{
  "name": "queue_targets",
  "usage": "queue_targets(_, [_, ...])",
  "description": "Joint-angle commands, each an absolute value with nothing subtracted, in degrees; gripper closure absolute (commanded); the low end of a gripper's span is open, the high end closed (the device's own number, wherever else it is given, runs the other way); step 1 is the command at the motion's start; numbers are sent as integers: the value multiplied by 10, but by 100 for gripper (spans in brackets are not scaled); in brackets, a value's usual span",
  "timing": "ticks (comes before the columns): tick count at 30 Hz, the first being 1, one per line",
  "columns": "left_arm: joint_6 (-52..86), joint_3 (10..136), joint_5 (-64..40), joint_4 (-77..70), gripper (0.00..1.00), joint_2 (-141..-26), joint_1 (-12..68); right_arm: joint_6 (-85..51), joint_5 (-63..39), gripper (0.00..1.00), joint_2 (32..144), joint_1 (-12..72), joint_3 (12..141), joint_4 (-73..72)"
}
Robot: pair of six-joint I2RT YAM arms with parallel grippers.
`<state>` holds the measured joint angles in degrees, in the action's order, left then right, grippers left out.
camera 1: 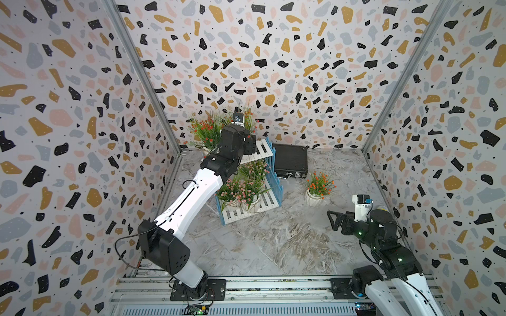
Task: Place the baby's breath potted plants on the rack by color
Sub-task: Place the baby's breath potted plant on the rack.
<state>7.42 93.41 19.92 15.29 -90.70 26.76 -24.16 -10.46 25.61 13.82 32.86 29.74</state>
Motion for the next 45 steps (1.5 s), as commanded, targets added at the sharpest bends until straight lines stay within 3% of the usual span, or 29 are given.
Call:
queue_targets(1, [66,931,221,69,19,-903,264,-237,-102,1,258,136,325,288])
queue_targets(14, [50,938,244,68,13,-921,263,-238,-104,1,258,136,321,288])
queue_targets(19, [48,933,242,68,1,-917,264,-240,-111,1,261,136,319,280])
queue_targets(45, [32,906,224,78,1,-850,299,-241,-130,1,289,136,321,254])
